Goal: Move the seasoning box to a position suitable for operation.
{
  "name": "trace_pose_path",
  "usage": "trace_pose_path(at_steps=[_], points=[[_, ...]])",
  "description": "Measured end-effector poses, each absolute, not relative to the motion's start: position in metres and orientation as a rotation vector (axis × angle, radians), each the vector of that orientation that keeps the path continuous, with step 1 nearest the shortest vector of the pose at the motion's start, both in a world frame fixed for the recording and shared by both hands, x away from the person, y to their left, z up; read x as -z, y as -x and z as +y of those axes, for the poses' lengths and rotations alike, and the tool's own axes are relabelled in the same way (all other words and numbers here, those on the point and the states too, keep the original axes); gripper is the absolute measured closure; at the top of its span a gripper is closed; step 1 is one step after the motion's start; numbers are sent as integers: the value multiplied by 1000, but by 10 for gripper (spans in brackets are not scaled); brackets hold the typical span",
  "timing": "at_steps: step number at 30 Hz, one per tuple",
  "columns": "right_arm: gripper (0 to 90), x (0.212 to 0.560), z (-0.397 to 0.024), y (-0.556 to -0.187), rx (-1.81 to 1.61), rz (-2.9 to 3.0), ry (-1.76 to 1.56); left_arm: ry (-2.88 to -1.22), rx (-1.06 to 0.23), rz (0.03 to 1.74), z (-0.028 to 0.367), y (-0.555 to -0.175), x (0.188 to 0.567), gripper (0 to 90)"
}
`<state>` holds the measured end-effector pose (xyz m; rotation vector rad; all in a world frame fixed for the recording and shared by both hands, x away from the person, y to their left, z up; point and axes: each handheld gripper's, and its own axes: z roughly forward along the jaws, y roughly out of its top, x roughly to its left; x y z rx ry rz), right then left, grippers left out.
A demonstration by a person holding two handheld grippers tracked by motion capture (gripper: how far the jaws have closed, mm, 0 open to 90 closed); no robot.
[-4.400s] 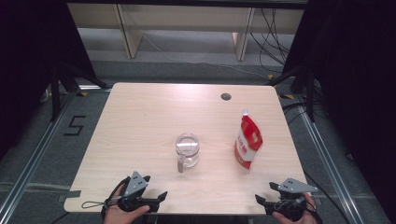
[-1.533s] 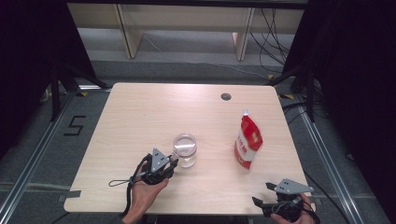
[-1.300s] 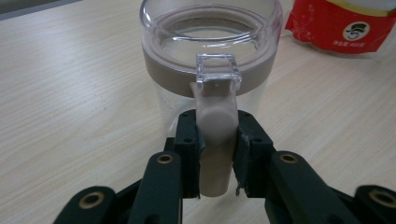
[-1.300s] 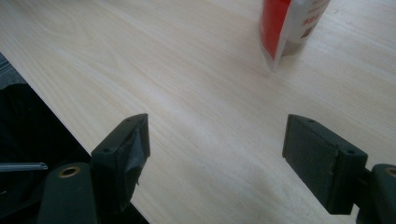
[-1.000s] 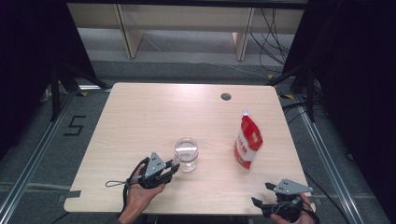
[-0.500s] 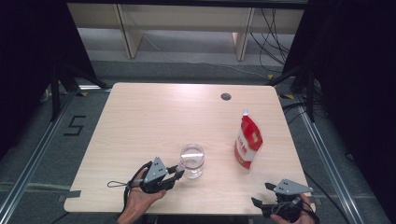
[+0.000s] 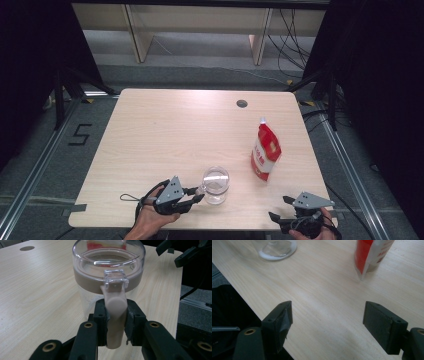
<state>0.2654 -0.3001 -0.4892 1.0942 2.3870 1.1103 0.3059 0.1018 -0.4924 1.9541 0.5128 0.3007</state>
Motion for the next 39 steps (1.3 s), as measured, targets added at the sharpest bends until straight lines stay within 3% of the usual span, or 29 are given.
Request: trace_pose_path(at_steps=[12,26,35,39], points=[[246,490,-301,-266,-1114,2393,-1084,-1953,-245,502,110,-314,493,724],[246,492,-304,-269,-1135,2437,-1066,-1961,-283,529,118,-321,491,711],[246,491,-304,-269,-1135,2427,-1064,-1936,-243,597,119,-315,485,475],[246,492,-303,-267,-1120,2398,-1078,-1937,-245,627,122,-310,482,441]])
